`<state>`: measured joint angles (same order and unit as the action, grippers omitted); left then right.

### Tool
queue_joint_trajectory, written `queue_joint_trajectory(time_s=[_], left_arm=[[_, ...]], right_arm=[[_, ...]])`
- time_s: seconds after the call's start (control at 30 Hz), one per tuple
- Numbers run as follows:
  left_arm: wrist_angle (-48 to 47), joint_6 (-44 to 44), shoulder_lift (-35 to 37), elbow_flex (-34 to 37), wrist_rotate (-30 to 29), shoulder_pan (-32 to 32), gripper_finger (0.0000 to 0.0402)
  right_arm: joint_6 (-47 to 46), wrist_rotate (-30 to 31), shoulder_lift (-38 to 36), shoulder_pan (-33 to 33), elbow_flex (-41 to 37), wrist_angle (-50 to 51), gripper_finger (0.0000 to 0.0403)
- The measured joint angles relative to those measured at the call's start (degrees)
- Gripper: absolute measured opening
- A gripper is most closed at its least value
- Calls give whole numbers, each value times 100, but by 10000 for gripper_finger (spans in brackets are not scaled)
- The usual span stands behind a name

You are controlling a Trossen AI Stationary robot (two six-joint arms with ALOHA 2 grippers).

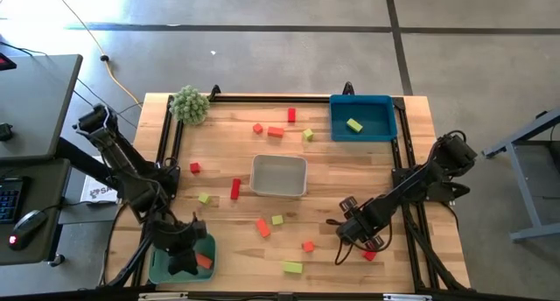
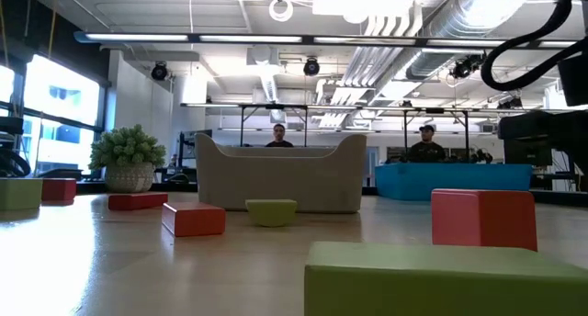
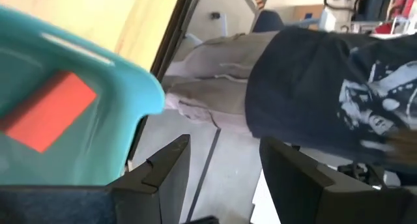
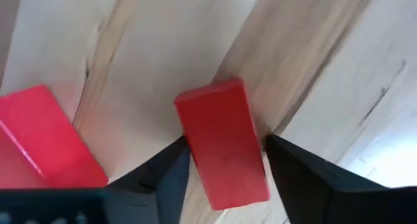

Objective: Sort & place blocks by color
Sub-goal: Put the red wooden block into the white bin

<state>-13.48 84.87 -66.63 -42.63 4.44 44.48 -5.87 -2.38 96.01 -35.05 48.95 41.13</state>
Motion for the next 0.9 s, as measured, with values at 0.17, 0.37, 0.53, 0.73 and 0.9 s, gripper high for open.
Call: queue_joint_trajectory(time_s=[0.17,0.37,0.53,0.73,0.9], left_arm=[[-41,-150,11,0,-21,-282,174],[-39,-552,11,0,-141,-713,174],[-39,-925,11,0,-376,-1114,174],[-13,-1277,11,0,-597,-1604,174],[5,-1651,11,0,-770,-1993,174]], right_arm=[[-370,27,7,43,143,85,102],[-589,-11,54,340,465,277,101],[-576,43,15,759,728,327,101],[-140,64,11,1386,1276,518,101],[357,43,9,2000,1934,721,101]])
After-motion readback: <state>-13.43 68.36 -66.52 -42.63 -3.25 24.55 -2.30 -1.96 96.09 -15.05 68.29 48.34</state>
